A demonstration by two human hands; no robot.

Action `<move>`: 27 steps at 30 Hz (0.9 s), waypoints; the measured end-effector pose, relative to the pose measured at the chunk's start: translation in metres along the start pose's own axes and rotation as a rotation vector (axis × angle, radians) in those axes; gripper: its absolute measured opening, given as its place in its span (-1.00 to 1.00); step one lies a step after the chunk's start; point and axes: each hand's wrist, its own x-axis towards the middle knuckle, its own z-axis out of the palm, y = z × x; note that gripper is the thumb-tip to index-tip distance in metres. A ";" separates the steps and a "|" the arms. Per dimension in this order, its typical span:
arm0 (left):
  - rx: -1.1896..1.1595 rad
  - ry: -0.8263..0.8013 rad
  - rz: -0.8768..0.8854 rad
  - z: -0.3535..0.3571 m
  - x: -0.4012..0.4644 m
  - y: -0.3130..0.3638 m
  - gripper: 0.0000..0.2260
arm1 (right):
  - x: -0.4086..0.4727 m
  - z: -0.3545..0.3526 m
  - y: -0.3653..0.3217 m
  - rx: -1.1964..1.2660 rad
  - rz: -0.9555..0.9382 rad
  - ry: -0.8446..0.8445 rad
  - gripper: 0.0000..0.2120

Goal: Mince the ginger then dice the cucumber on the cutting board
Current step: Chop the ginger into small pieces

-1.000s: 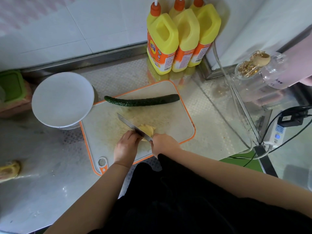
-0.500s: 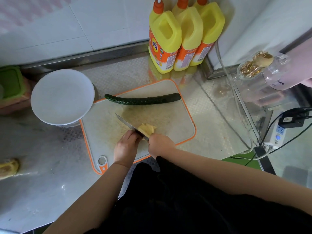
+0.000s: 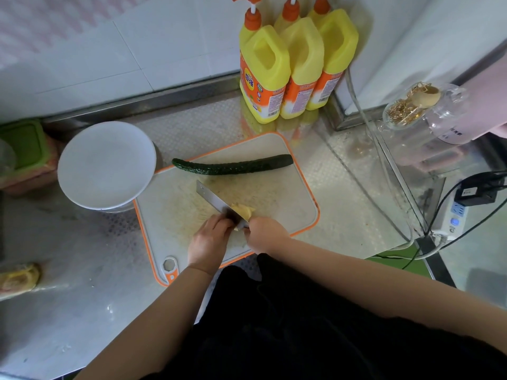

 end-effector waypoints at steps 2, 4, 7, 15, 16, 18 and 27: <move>0.017 0.002 -0.004 -0.002 0.003 0.003 -0.79 | -0.002 -0.005 0.002 0.001 -0.001 0.031 -0.67; 0.014 0.007 0.010 -0.006 0.004 0.006 -0.79 | -0.006 -0.010 0.004 -0.026 0.000 0.059 -0.67; -0.007 0.042 0.042 -0.015 0.000 0.010 -0.82 | -0.013 -0.013 0.006 -0.039 -0.024 0.076 -0.69; 0.024 0.229 -0.035 -0.081 0.029 0.033 -0.88 | -0.026 0.003 0.004 -0.162 -0.040 0.113 -0.59; 0.076 0.122 -0.016 -0.087 0.038 0.036 -0.81 | -0.027 0.004 0.003 -0.170 -0.047 0.120 -0.62; 0.181 -0.186 0.017 -0.096 0.054 0.046 -0.64 | -0.030 0.003 0.002 -0.175 -0.062 0.132 -0.68; 0.395 -1.003 -0.074 -0.081 0.094 0.068 -0.53 | -0.031 0.005 0.003 -0.178 -0.115 0.123 -0.62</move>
